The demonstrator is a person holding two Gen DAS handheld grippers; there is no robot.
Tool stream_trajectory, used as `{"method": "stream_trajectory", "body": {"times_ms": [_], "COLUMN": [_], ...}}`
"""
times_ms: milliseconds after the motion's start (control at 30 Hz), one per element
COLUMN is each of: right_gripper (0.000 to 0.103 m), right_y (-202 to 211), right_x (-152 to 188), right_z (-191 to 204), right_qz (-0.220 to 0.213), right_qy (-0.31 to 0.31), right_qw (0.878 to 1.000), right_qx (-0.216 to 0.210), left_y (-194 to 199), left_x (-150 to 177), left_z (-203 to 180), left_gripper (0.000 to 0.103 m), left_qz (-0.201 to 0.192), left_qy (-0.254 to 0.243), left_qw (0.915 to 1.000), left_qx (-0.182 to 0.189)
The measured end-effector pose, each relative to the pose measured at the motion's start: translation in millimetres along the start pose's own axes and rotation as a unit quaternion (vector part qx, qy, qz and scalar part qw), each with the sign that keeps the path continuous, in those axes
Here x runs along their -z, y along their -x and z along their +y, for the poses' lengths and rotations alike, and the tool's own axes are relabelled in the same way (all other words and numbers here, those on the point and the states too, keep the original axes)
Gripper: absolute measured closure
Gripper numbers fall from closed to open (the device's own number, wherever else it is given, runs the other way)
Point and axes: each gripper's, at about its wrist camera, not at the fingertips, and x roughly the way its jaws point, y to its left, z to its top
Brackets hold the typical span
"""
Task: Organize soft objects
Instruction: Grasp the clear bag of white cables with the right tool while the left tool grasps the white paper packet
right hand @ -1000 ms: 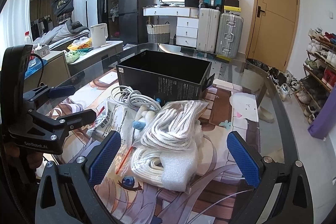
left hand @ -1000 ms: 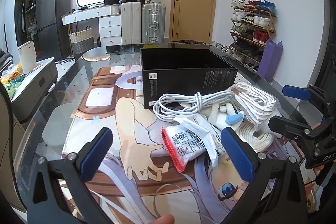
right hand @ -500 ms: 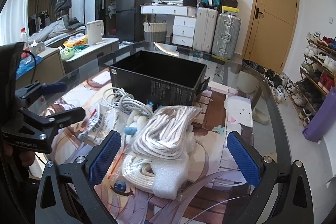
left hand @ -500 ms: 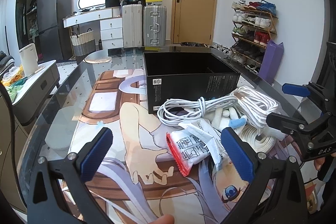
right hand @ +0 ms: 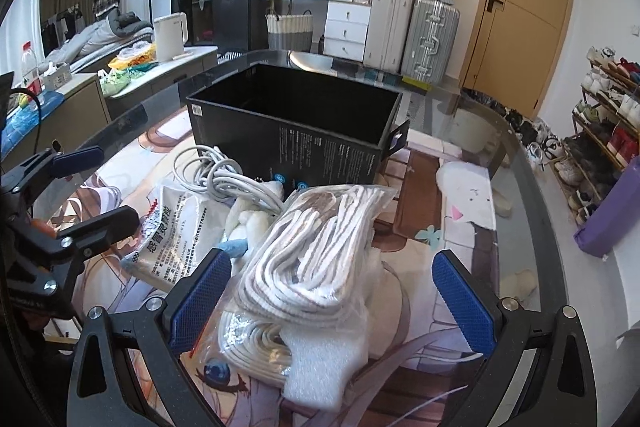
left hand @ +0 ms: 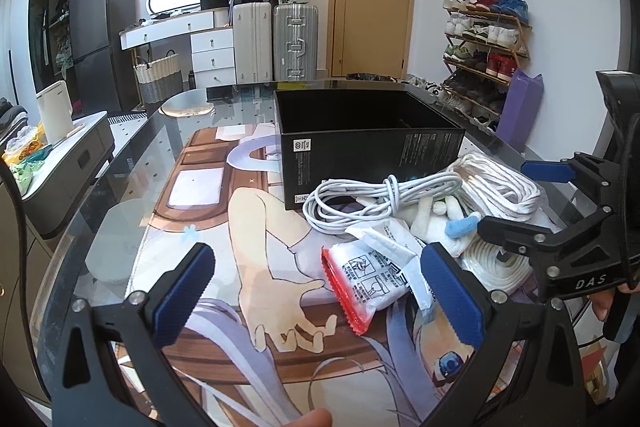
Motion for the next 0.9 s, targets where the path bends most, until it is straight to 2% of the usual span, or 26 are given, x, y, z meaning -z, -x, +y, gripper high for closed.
{"method": "stream_trajectory", "body": {"times_ms": [133,200,333,567,900], "right_gripper": [0.003,0.012,0.035,0.053,0.056], "right_y": [-7,-7,-5,7,43], "right_x": [-3,-3,-4,-1,2], "right_z": [1,0,3,6,3], "right_qz": [0.005,0.004,0.005,-0.007,-0.048], "right_qy": [-0.004,-0.006,-0.001,0.013,0.014], "right_qw": [1.0,1.0,1.0,1.0,0.999], "right_qx": [0.007,0.0,-0.015,-0.026,-0.016], "left_y": [-1,-1,-2,-2,-2], "left_x": [1,1,1,2,3], "left_z": [2,2,2,3,-6], "left_gripper": [0.0,0.0,0.0,0.0,0.0], "left_qz": [0.001,0.001,0.001,0.002,0.008], "left_qy": [0.003,0.003,0.004,0.004,-0.003], "left_qw": [1.0,1.0,1.0,1.0,0.9998], "left_qx": [0.0,0.0,0.0,0.0,0.016]}}
